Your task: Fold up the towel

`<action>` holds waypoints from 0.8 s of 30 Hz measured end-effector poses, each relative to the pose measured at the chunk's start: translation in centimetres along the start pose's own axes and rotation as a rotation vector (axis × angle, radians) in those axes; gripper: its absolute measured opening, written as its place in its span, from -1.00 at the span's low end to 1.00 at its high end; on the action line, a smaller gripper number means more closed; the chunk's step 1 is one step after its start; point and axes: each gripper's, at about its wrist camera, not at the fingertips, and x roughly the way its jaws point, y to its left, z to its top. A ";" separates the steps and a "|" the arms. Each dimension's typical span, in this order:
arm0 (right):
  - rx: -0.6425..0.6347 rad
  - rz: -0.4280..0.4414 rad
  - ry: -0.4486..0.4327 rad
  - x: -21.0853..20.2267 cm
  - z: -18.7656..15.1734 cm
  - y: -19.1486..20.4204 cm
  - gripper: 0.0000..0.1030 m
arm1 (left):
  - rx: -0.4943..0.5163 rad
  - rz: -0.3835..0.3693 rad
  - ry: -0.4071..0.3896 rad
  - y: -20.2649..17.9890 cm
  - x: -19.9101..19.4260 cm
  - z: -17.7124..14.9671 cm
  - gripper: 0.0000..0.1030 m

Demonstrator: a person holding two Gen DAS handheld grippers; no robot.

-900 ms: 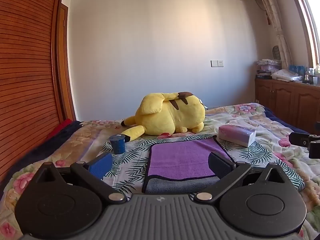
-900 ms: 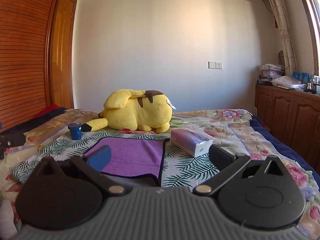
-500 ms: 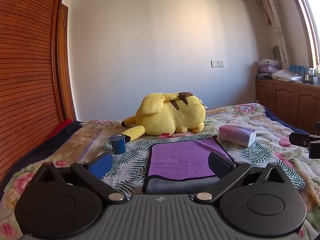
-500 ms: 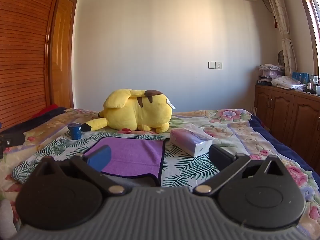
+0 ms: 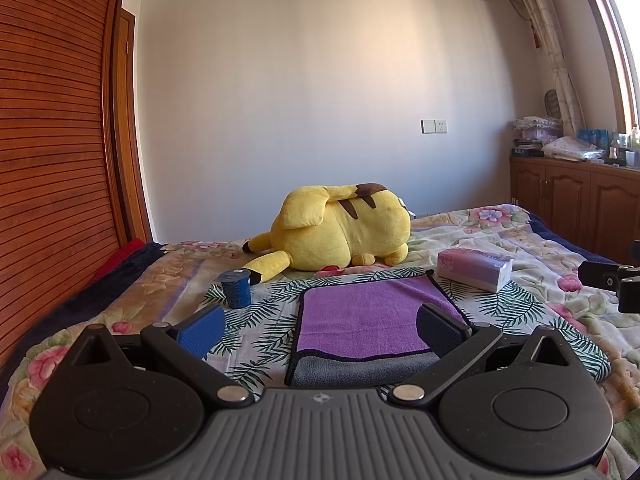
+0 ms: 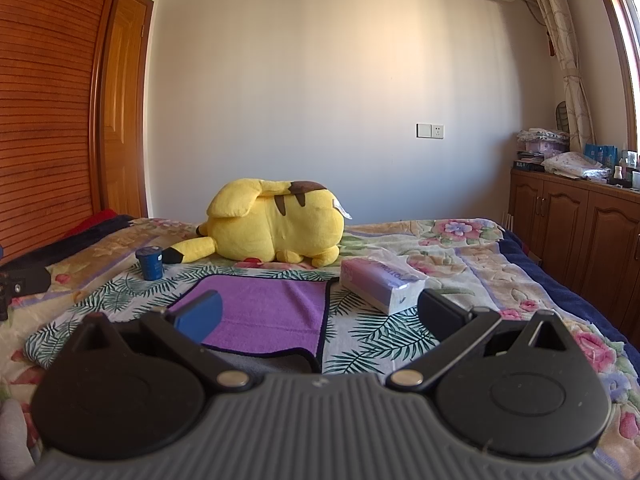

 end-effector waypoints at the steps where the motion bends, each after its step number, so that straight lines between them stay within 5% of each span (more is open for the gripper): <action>1: 0.001 0.001 0.001 0.0 0.0 0.0 1.00 | 0.000 0.000 0.000 0.0 0.0 0.0 0.69; 24: 0.000 0.002 0.003 0.0 -0.1 0.0 1.00 | 0.002 0.001 0.001 0.0 0.0 0.0 0.69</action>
